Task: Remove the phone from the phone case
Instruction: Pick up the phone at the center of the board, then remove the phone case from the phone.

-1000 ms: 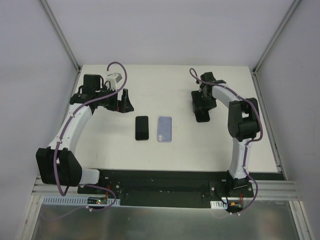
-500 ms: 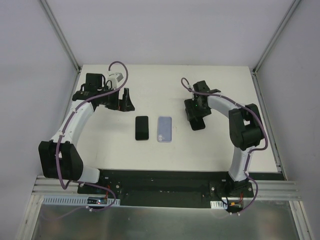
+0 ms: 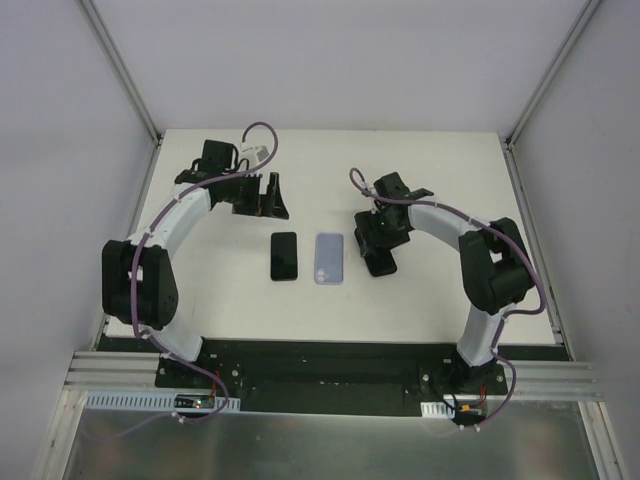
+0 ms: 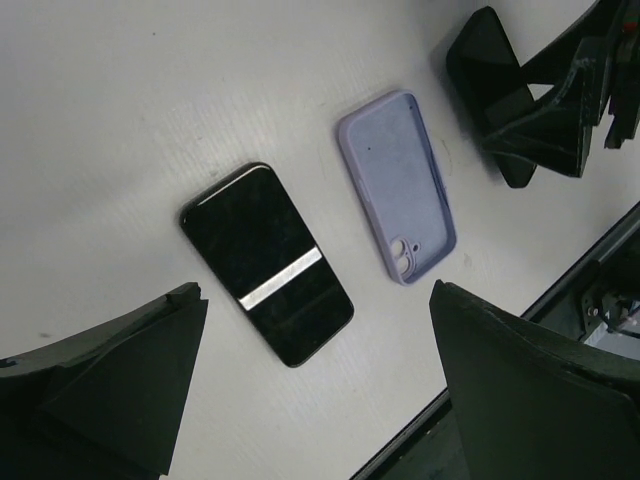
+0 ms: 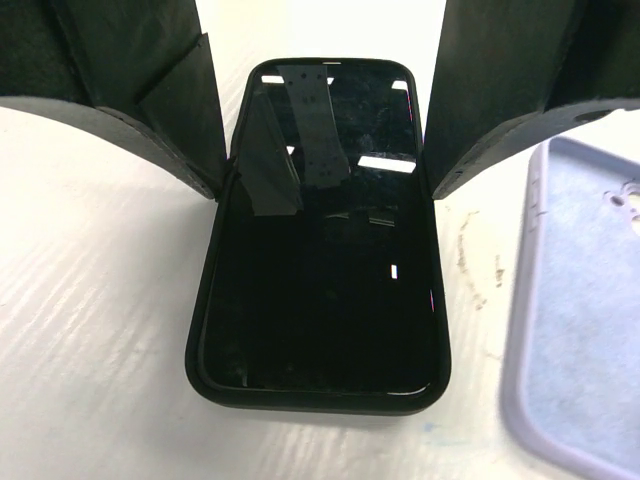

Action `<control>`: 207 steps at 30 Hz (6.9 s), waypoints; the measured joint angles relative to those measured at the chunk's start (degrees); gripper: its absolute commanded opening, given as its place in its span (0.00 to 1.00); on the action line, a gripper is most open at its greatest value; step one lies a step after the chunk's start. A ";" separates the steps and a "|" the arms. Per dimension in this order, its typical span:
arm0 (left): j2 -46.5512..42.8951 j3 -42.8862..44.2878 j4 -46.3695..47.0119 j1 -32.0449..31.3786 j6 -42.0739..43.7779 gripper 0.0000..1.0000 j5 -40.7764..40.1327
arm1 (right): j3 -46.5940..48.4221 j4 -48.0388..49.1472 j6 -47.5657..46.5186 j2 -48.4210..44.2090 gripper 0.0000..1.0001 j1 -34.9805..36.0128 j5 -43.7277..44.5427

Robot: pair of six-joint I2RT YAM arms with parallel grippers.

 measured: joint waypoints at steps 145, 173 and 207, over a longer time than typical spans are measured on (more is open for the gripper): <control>-8.24 5.92 13.07 -19.32 -11.08 0.87 23.76 | -3.93 -1.33 -9.27 -31.52 0.00 5.03 -40.68; -0.68 6.64 24.37 -19.32 -31.45 0.00 32.96 | -1.51 -6.82 -15.19 -31.56 0.00 7.17 -38.14; 6.01 -5.29 27.50 -20.15 -63.39 0.00 16.06 | 4.35 -12.00 -20.17 -30.10 0.00 11.10 -24.87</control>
